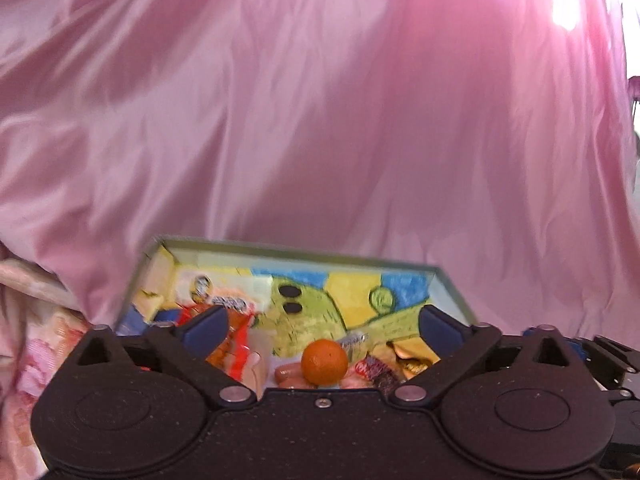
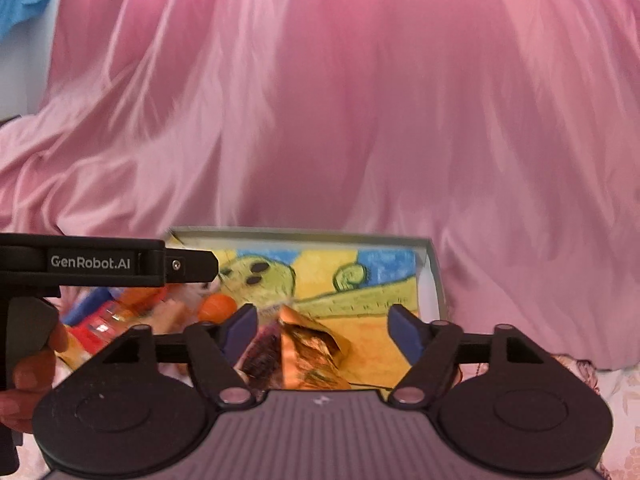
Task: Organize snacks
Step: 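Withdraw both tools from the tray back over the remaining snacks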
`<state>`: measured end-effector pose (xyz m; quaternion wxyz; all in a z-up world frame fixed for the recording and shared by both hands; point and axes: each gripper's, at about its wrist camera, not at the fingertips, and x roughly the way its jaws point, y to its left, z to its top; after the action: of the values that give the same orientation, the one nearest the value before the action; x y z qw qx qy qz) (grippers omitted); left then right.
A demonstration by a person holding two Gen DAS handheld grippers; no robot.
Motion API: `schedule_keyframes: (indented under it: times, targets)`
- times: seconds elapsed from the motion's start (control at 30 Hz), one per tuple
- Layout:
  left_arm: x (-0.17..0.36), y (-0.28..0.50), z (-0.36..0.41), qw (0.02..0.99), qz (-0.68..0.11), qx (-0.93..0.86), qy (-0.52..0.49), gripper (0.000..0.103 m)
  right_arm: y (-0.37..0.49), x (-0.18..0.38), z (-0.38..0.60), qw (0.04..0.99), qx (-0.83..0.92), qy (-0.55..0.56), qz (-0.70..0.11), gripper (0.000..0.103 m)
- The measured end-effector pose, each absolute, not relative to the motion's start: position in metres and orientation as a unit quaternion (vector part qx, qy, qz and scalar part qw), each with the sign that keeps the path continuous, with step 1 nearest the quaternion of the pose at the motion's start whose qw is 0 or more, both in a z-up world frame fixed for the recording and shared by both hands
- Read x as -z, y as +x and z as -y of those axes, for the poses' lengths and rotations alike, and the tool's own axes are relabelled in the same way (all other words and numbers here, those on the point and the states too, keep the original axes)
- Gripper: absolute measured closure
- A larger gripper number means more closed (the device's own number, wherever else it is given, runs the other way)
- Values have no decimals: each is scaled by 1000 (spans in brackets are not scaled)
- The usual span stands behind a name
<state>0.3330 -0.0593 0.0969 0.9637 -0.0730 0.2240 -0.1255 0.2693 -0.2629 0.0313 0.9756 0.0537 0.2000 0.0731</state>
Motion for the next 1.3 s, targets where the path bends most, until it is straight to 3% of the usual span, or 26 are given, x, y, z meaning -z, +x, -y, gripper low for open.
schedule_keyframes:
  times: [0.13,0.33,0.77,1.3]
  targets:
    - [-110,304,49,970,-197,122,-76,1,242,-49,261,983,-73,50,-162,8]
    - [-125,259,34,973,-177,113,-93,1,192,-68,254,989,-69,43,-120,0]
    - [-117,155,14,985,-140,86,-57,1,93,-69,236,994,-61,25,-88,0]
    - [-52,87,-9,977,-205,39,-47,1,22,-17,227,991,-48,32,-120,0]
